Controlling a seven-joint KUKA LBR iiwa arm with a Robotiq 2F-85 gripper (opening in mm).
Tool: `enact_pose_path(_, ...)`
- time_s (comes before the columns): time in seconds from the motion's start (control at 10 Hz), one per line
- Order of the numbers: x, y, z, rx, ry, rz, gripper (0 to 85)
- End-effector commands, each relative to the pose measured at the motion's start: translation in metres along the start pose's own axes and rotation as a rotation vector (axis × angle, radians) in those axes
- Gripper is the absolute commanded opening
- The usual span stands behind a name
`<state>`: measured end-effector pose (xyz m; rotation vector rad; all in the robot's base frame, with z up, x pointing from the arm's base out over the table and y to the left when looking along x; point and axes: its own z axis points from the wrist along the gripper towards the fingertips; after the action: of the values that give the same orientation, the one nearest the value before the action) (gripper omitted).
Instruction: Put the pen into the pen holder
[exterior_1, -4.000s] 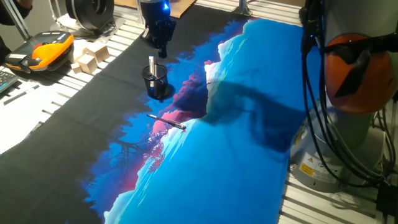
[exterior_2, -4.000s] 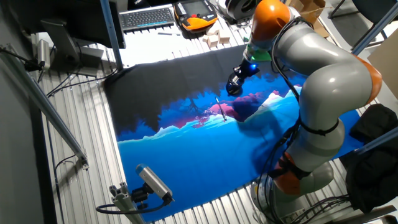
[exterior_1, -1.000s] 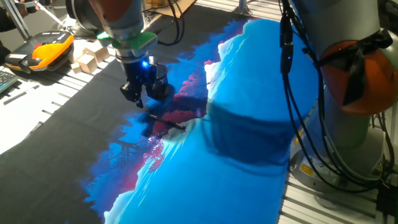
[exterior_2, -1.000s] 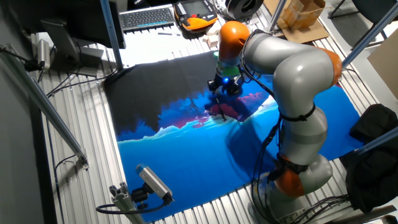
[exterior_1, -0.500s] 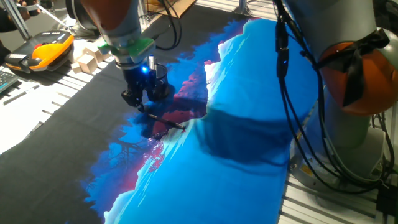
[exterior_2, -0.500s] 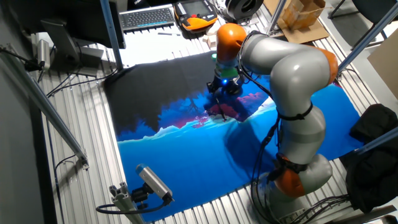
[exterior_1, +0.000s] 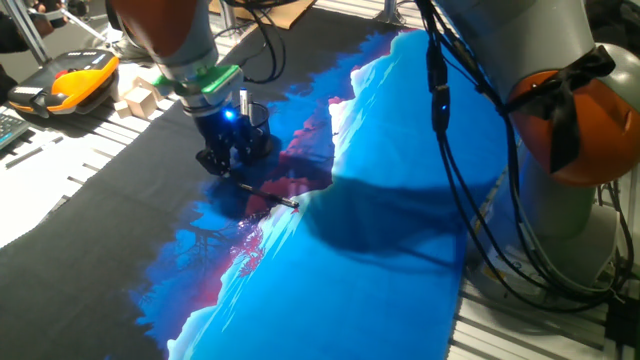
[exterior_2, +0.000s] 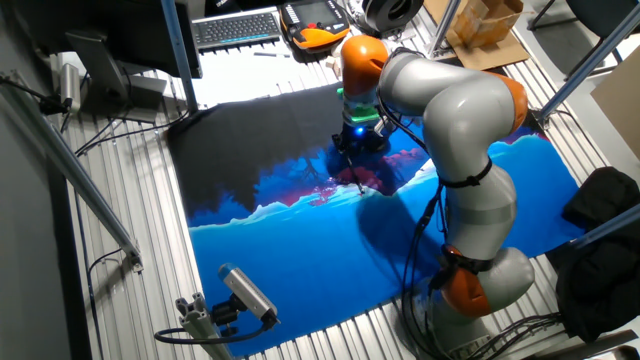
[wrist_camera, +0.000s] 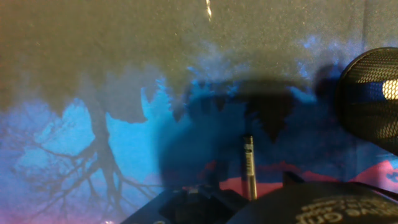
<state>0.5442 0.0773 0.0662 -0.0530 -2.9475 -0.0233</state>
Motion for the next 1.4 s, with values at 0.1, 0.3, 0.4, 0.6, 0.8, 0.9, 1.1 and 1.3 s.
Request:
enact_pose_path(0.1, 0.000, 0.000, 0.005, 0.003, 0.012, 0.002, 51.0)
enact_pose_path(0.3, 0.002, 0.000, 0.012, 0.016, 0.007, -0.002, 51.0)
enact_pose_path(0.4, 0.002, -0.002, 0.016, 0.018, 0.005, -0.006, 51.0)
enact_pose_path(0.6, 0.002, -0.004, 0.021, 0.018, 0.005, -0.012, 51.0)
enact_pose_path(0.8, 0.002, -0.004, 0.023, 0.020, 0.017, -0.014, 51.0)
enact_pose_path(0.9, 0.002, -0.005, 0.025, 0.020, 0.019, -0.015, 51.0)
enact_pose_path(1.1, 0.001, -0.007, 0.029, 0.029, 0.037, -0.026, 34.0)
enact_pose_path(1.3, 0.002, -0.010, 0.034, 0.029, 0.045, -0.034, 34.0)
